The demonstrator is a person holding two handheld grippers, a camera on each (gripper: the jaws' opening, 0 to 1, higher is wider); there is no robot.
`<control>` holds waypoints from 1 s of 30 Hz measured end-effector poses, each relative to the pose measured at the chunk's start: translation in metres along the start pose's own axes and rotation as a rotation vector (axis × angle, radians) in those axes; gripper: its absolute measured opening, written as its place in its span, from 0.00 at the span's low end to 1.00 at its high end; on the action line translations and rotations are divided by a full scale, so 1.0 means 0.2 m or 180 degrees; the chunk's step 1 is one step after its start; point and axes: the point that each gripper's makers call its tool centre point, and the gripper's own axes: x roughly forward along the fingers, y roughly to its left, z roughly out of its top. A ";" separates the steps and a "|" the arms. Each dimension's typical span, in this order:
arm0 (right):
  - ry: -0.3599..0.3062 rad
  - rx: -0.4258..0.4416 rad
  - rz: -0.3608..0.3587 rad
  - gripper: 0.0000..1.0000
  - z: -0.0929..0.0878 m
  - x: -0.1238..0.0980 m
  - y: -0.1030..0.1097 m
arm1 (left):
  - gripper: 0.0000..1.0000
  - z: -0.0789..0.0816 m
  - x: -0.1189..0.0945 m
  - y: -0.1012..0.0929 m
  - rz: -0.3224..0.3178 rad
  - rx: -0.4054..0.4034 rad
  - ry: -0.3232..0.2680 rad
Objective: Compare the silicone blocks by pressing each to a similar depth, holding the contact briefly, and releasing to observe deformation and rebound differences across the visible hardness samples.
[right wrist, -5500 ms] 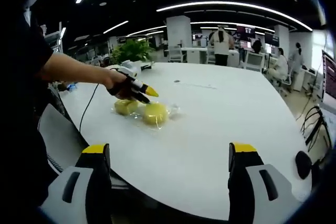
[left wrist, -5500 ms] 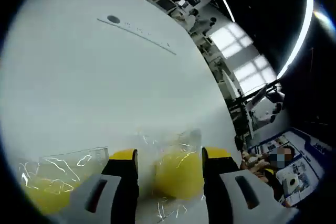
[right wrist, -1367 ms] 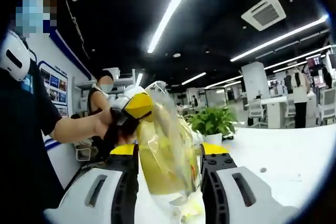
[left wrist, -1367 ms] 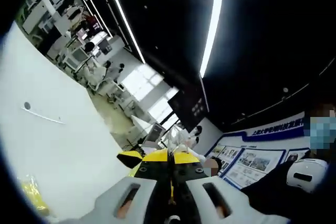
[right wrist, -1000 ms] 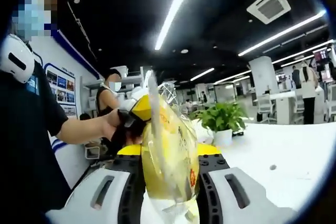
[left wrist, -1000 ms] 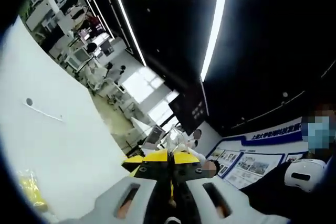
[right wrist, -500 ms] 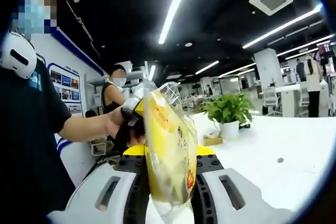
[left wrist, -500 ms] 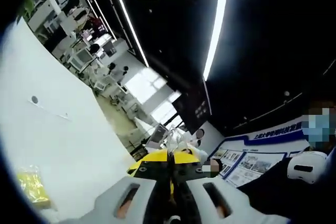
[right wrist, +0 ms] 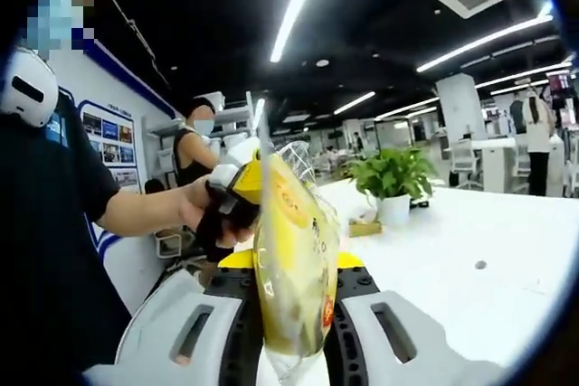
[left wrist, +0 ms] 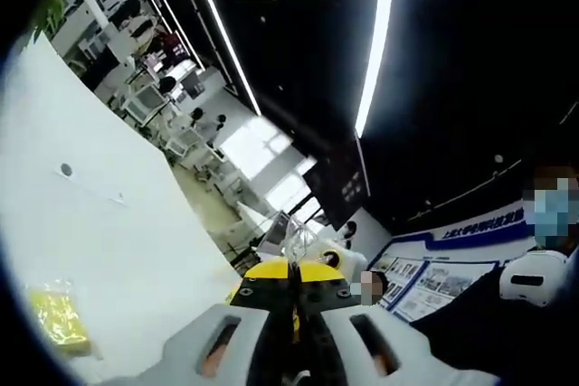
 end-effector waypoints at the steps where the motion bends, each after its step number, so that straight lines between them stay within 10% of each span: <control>1: 0.0004 -0.0014 -0.0005 0.15 0.00 0.00 0.00 | 0.00 0.00 0.00 0.00 -0.0004 0.0001 -0.0005; 30: 0.0075 0.0207 -0.0033 0.17 -0.01 -0.04 0.02 | 0.00 -0.02 0.02 -0.01 0.0020 0.0002 0.0013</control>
